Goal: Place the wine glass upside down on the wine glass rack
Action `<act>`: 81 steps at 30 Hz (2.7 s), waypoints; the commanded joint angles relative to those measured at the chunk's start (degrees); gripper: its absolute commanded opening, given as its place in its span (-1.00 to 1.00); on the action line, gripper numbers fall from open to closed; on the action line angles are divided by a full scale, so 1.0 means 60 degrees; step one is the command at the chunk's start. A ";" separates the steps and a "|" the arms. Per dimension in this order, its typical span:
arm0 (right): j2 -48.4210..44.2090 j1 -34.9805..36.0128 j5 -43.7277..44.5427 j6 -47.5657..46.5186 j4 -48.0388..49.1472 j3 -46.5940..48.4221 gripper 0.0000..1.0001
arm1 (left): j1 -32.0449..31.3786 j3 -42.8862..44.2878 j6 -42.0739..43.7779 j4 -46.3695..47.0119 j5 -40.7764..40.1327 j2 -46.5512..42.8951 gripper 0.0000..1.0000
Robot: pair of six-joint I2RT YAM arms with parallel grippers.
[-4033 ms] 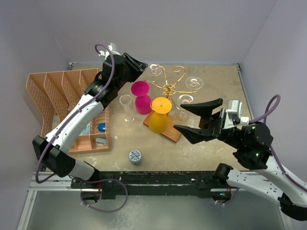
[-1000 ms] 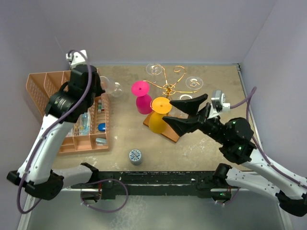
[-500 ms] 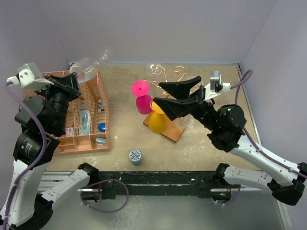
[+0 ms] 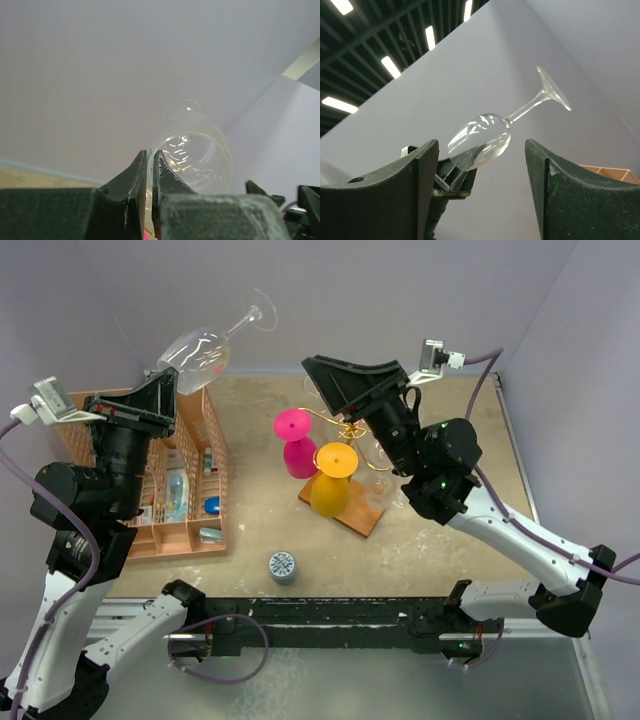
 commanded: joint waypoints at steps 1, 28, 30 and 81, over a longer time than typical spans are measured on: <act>0.0348 0.0029 0.1367 0.1407 0.0163 0.0644 0.45 | 0.0046 -0.0102 -0.0688 0.2307 0.1393 -0.0041 -1.00; 0.2849 0.0019 0.0711 0.2724 0.1039 0.3326 0.13 | 0.0048 -0.0215 -0.1642 0.3392 0.2756 0.0505 -1.00; 0.2881 0.0020 0.0790 0.2847 0.0977 0.3325 0.08 | 0.0048 -0.0278 -0.1669 0.3435 0.2812 0.0503 -1.00; 0.1044 0.0108 -0.1196 -0.3426 0.2109 0.0149 -1.00 | 0.0048 0.0777 -0.1394 -0.3391 0.3064 -0.2056 0.15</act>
